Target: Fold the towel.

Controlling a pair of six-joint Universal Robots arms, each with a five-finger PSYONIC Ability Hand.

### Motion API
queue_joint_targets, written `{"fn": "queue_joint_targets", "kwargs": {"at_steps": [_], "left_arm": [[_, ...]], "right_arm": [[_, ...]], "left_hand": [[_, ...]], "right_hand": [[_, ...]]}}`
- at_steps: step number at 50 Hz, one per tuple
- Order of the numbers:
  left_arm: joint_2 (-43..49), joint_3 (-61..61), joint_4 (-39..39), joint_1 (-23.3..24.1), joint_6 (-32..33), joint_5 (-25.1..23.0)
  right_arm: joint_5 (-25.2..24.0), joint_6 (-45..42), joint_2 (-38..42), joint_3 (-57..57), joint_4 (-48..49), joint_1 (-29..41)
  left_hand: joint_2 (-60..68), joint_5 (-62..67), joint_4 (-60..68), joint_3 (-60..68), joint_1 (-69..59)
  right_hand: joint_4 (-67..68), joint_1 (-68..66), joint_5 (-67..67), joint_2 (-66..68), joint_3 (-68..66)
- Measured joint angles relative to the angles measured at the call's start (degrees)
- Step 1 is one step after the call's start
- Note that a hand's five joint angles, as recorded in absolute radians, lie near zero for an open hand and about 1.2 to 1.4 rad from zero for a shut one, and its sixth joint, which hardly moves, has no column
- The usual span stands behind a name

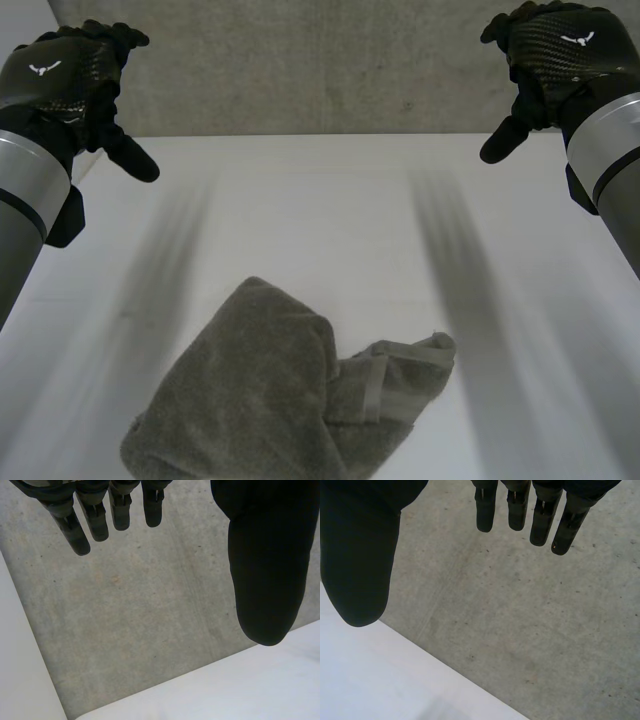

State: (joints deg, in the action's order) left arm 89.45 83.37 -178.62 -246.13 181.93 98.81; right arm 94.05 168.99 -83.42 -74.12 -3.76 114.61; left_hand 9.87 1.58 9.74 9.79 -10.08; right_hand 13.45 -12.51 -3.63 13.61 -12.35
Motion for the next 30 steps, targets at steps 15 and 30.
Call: {"fn": "queue_joint_targets", "kwargs": {"at_steps": [15,30], "left_arm": [[4.1,0.7,0.7,3.7,2.8,-5.4],[19.7,-2.7,8.5,2.3,14.9,-17.2]], "right_arm": [[-10.4,-4.4,3.3,1.2,-5.2,0.6],[-23.6,-10.3,12.3,-9.0,-15.6,0.9]], "left_hand": [[1.9,0.0,1.9,1.9,-1.3],[2.7,1.0,2.8,2.8,-2.3]], "right_hand": [[0.0,0.0,0.0,0.0,0.0],[0.0,0.0,0.0,0.0,0.0]]}}
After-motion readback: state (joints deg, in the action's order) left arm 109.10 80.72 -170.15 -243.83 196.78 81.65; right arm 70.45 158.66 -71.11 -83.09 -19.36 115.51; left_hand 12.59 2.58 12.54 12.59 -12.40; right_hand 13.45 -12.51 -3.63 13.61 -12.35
